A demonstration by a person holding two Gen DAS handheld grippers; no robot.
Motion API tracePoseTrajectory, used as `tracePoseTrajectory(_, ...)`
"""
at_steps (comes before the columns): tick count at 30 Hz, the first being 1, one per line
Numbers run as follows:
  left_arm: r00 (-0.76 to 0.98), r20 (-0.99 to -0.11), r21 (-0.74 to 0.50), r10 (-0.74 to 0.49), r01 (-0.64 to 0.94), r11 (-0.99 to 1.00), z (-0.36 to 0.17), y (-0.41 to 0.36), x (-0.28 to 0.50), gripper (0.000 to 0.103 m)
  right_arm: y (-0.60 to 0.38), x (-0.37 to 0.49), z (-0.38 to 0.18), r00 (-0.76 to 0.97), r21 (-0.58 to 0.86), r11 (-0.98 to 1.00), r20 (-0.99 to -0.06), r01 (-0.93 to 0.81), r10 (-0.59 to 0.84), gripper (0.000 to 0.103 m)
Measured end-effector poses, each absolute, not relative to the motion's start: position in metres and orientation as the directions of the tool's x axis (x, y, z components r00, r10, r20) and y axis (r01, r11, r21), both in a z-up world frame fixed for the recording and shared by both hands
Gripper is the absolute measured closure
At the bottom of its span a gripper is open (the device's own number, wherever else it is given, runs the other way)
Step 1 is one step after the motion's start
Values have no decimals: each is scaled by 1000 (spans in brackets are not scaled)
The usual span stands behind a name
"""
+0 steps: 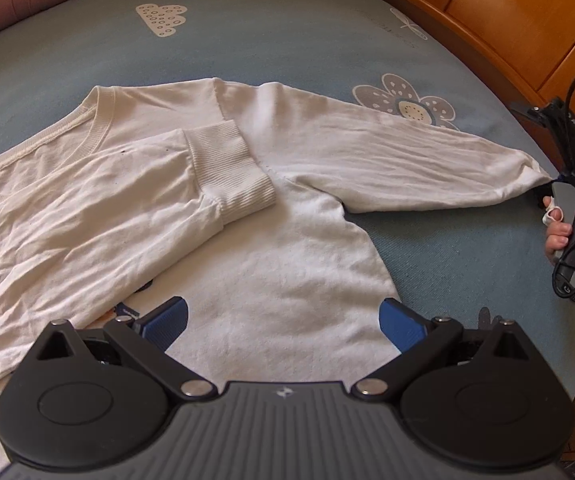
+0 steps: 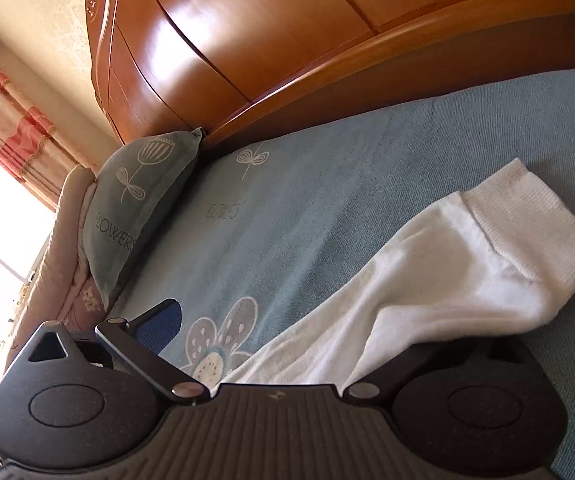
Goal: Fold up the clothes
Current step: 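Grasp the ribbed cuff of the other sleeve with the right gripper, then lift the sleeve with the right gripper and lay it across the shirt front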
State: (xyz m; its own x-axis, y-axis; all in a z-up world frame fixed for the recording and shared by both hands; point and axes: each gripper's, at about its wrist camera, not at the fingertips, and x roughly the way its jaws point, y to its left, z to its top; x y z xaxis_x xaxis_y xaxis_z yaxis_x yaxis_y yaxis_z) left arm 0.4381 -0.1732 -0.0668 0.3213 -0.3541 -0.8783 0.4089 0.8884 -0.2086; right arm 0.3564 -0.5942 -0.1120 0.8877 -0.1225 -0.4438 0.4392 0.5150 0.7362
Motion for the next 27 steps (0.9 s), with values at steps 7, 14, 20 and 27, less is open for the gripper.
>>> tracePoseTrajectory(7,337,-875,-189,-347,422,887,-64,-168,435,2,-570,354,-71,929,733,586,-356,347,-104,0)
tracePoseTrajectory(14,346,-887,-125,-307,461,879,-62,-153,430,2,-538,378,-53,929,676,684,-371,272,-4,0)
tracePoseTrajectory(20,249,-913,-144,-325,548,824,-62,-131,425,2,-505,396,-42,916,644,725,-398,242,48,0)
tracePoseTrajectory(27,218,-923,-95,-317,669,737,-60,-102,410,2,-456,424,-29,898,604,773,-427,194,108,0)
